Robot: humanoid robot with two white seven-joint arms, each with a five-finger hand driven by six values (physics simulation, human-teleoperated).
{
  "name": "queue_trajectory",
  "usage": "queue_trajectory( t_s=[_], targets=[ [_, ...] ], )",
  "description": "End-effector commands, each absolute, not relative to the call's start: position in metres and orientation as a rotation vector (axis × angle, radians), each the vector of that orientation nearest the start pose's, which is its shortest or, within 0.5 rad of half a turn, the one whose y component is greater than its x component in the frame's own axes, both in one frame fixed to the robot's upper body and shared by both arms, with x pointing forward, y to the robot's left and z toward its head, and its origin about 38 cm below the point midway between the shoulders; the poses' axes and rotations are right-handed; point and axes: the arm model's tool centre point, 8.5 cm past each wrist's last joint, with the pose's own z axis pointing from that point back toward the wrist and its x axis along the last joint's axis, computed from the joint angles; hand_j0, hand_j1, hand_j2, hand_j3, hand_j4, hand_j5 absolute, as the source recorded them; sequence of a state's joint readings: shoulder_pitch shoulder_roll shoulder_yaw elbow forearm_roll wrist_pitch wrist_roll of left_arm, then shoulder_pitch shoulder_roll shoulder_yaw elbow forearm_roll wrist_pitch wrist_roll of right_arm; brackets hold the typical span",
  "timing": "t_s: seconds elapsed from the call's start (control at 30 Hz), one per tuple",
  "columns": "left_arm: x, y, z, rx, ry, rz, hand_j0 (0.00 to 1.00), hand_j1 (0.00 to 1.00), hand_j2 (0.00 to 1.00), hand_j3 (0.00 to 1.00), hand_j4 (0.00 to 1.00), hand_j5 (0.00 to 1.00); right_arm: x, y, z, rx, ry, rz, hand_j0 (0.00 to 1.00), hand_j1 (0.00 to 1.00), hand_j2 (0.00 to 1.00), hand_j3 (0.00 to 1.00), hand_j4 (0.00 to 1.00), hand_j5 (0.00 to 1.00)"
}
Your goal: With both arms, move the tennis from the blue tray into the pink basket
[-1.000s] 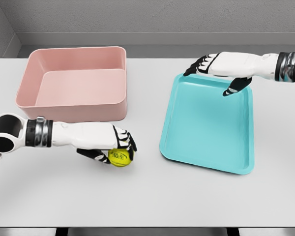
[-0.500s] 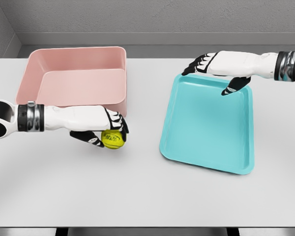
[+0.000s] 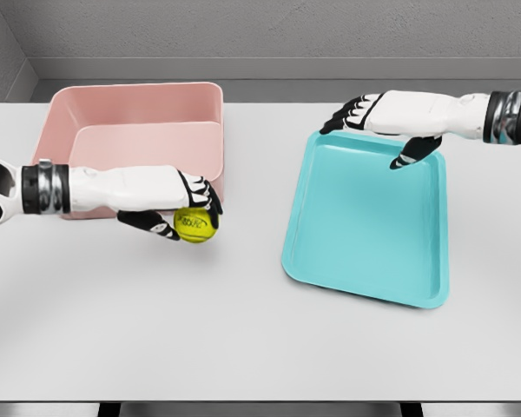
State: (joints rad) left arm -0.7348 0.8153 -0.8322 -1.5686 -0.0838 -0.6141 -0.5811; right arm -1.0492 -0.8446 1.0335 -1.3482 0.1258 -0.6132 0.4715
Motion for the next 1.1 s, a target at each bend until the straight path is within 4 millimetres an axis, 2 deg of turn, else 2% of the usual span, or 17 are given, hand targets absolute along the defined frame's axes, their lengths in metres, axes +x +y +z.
queue_trajectory(
  t_s=[0.0, 0.7, 0.8, 1.07],
  targets=[
    [0.407, 0.235, 0.221, 0.044, 2.184, 2.917, 0.39, 0.39, 0.39, 0.39, 0.39, 0.39, 0.469, -0.27, 0.277, -0.285, -1.513, 2.126, 1.0, 1.0, 1.0, 1.0, 1.0, 1.0],
    [0.438, 0.253, 0.247, -0.101, 2.253, 2.913, 0.39, 0.39, 0.39, 0.39, 0.39, 0.39, 0.469, -0.27, 0.278, -0.286, -1.513, 2.126, 1.0, 1.0, 1.0, 1.0, 1.0, 1.0],
    [0.444, 0.257, 0.255, -0.142, 2.266, 2.909, 0.39, 0.39, 0.39, 0.39, 0.39, 0.39, 0.469, -0.27, 0.279, -0.288, -1.514, 2.126, 1.0, 1.0, 1.0, 1.0, 1.0, 1.0],
    [0.463, 0.265, 0.258, -0.205, 2.305, 2.927, 0.4, 0.4, 0.4, 0.4, 0.4, 0.4, 0.469, -0.27, 0.28, -0.291, -1.516, 2.127, 1.0, 1.0, 1.0, 1.0, 1.0, 1.0]
  ],
)
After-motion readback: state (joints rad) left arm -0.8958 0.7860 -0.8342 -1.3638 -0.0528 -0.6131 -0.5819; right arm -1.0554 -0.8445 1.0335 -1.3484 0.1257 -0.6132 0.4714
